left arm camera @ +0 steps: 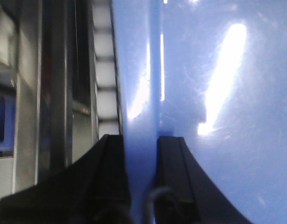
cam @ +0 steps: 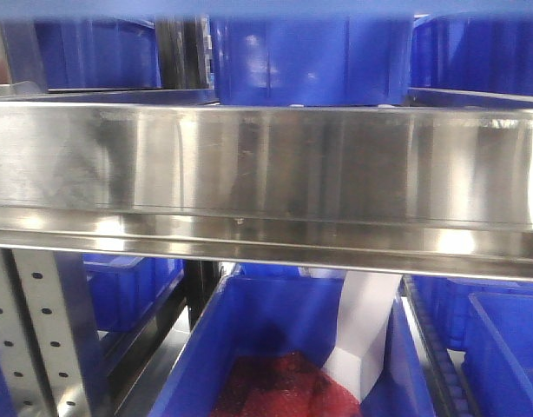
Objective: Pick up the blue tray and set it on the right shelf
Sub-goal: 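Align the base with the roller shelf, tray held in both grippers, then lower the tray onto the roller shelf with both grippers, then open both grippers and raise them away from the tray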
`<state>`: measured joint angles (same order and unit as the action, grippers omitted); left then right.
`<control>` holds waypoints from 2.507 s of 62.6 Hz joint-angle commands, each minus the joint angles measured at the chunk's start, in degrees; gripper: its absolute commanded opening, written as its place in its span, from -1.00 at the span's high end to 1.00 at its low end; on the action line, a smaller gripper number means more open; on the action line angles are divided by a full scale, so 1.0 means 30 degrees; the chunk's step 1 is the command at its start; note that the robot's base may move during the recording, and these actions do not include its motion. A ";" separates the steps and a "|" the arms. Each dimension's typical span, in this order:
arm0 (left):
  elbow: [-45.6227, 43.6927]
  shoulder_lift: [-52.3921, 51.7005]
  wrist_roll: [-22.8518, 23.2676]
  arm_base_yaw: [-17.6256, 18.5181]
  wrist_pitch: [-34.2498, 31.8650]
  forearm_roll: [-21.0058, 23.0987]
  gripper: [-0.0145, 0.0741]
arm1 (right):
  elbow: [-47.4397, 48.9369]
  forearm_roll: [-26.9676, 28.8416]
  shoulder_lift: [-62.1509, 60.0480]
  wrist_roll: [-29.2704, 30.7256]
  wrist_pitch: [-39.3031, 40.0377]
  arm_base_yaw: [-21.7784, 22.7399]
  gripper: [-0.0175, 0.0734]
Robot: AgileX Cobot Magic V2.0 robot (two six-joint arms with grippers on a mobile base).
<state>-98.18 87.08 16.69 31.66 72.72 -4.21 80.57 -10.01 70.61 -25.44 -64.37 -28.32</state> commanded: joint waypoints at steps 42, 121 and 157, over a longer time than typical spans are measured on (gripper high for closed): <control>-0.4665 0.7382 -0.0801 -0.1414 -0.0895 0.0497 0.77 | 0.4788 0.0536 0.7912 0.1631 0.0953 0.2637 0.47; 0.1167 -0.2592 -0.2224 0.1497 -0.3968 -0.0293 0.62 | -0.2671 0.0286 -0.3364 0.3360 0.5558 0.2360 0.49; 2.0104 -1.6569 -0.2270 0.1497 -1.9541 -0.0442 0.78 | -1.6417 0.0216 -1.5847 0.5880 1.6677 0.2360 0.49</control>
<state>-41.73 41.52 10.21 35.68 25.80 -4.85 32.53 -8.35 25.67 -10.45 -23.12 -21.08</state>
